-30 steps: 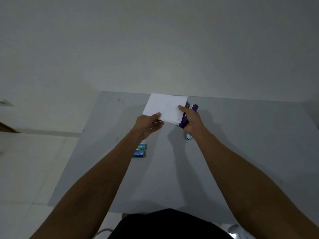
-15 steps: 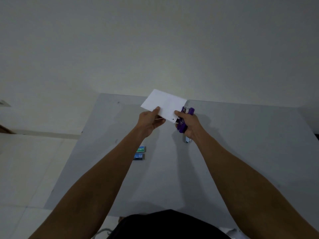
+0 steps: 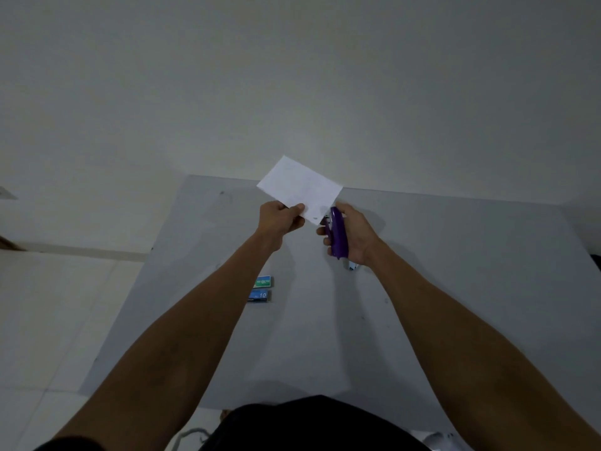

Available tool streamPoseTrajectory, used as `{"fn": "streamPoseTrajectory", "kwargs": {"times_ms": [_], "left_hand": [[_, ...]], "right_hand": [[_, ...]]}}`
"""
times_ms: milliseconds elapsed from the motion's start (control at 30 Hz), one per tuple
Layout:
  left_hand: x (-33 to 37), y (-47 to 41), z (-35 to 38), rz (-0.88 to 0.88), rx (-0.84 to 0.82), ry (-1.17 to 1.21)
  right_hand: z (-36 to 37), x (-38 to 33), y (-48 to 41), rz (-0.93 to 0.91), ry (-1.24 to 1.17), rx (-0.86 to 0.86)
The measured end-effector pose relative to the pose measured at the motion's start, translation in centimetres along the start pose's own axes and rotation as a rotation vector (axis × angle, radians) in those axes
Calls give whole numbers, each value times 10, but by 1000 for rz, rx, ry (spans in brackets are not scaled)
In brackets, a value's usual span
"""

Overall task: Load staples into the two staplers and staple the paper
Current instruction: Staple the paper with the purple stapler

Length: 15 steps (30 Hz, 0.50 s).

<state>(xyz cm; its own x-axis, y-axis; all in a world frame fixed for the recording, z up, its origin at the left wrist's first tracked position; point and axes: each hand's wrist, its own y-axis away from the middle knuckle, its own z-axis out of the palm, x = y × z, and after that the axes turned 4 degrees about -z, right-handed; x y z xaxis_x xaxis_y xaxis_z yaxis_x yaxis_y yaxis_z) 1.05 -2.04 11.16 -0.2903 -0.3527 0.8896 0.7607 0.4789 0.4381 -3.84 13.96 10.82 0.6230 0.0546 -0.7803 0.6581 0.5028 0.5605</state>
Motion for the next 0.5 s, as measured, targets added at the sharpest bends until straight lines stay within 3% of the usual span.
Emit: {"fn": "streamPoseTrajectory", "kwargs": {"times_ms": [200, 500], "left_hand": [[-3, -1, -3, 26, -21, -65], [-5, 2, 0, 44, -62, -102]], "right_hand": [[6, -1, -1, -33, 106, -54], [4, 5, -5, -106, 197, 68]]}}
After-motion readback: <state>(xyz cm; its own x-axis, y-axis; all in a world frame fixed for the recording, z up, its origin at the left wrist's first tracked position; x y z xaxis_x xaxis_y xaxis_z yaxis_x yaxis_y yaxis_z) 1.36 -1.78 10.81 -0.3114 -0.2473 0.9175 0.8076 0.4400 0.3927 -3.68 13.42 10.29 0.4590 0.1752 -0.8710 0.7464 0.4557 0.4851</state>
